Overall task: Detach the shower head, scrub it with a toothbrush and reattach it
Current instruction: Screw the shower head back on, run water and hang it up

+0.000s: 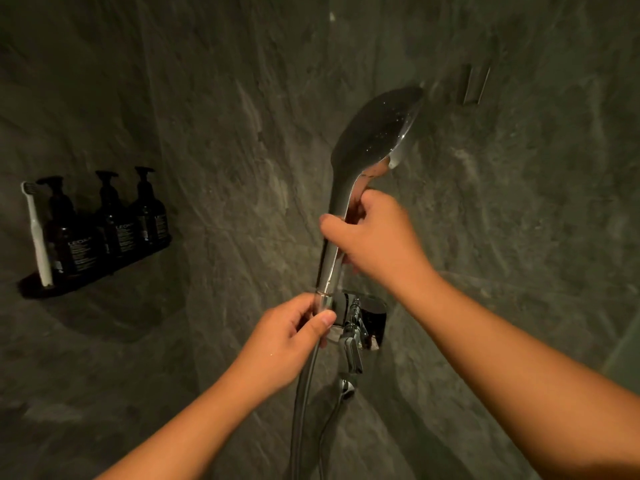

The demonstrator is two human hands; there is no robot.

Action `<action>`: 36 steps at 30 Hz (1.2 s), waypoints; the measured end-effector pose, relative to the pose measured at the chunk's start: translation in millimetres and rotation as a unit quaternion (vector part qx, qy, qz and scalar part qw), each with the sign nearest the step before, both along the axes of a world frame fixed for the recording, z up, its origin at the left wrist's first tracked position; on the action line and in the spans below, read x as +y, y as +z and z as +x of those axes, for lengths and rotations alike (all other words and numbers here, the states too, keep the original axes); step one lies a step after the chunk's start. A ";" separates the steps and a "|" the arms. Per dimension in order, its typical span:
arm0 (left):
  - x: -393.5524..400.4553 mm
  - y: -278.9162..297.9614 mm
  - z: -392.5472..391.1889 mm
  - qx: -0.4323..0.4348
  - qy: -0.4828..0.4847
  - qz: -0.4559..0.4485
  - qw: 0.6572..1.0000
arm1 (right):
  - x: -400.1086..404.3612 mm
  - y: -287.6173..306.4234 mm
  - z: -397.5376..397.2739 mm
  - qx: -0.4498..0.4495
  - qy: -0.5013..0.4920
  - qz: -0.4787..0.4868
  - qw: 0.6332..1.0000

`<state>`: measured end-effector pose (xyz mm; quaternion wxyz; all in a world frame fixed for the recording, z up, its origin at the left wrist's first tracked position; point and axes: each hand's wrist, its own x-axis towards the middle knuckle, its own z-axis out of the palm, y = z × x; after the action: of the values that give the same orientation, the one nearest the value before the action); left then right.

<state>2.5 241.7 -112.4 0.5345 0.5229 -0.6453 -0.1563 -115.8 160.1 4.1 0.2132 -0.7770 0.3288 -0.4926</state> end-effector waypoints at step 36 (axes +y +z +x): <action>1.6 -3.5 16.7 0.021 -0.022 0.019 0.999 | 2.2 1.8 -5.5 0.004 0.247 0.125 0.961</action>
<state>19.1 243.3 -115.9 0.5343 0.5149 -0.6425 -0.1912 -121.4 162.3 5.9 0.4226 -0.8030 0.1867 -0.3764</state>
